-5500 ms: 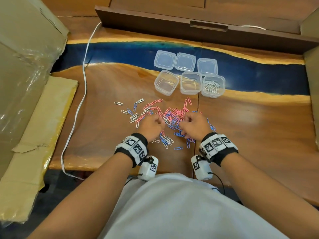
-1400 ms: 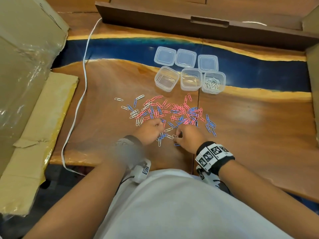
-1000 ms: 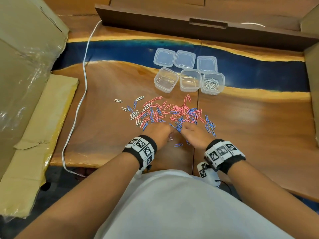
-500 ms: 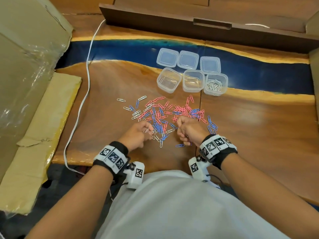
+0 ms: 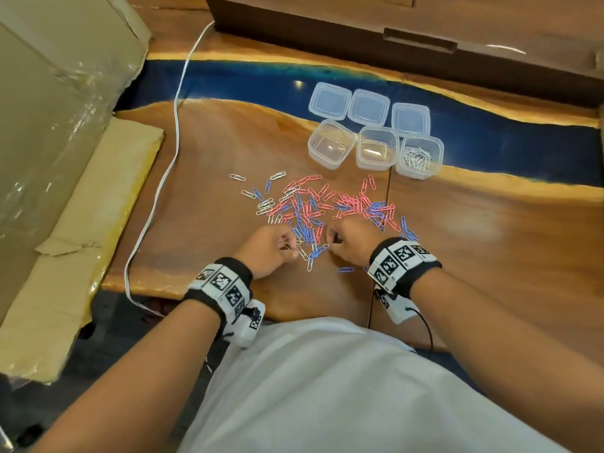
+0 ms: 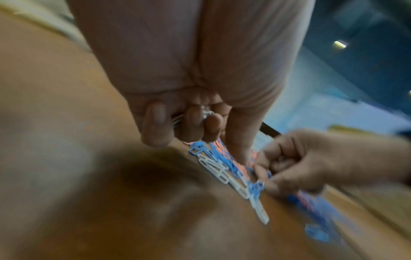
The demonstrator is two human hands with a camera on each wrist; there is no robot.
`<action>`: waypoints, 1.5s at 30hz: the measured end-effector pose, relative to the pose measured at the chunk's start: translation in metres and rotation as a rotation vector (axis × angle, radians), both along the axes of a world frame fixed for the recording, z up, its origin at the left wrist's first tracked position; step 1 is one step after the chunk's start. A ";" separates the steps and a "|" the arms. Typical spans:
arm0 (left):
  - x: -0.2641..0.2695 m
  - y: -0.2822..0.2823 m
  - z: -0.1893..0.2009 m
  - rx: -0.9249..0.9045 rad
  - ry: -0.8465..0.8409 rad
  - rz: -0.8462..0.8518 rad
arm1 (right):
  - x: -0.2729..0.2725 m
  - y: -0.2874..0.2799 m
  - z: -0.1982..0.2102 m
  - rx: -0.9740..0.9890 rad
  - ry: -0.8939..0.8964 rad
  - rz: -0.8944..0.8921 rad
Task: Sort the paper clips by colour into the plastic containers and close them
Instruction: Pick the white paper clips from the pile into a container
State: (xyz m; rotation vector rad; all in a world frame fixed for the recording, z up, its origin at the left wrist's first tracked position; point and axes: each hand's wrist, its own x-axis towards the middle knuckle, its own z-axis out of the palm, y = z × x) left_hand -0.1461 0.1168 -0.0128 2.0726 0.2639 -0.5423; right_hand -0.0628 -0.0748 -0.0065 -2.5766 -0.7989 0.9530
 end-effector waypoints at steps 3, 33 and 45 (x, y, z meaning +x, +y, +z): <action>0.006 -0.005 -0.001 0.319 -0.086 -0.292 | -0.002 0.003 0.010 -0.077 0.046 0.015; -0.007 0.007 -0.006 0.121 -0.084 -0.048 | -0.031 -0.008 0.002 0.045 -0.020 -0.063; -0.004 0.018 0.002 -0.367 0.273 0.458 | -0.020 -0.023 0.001 0.052 -0.089 -0.213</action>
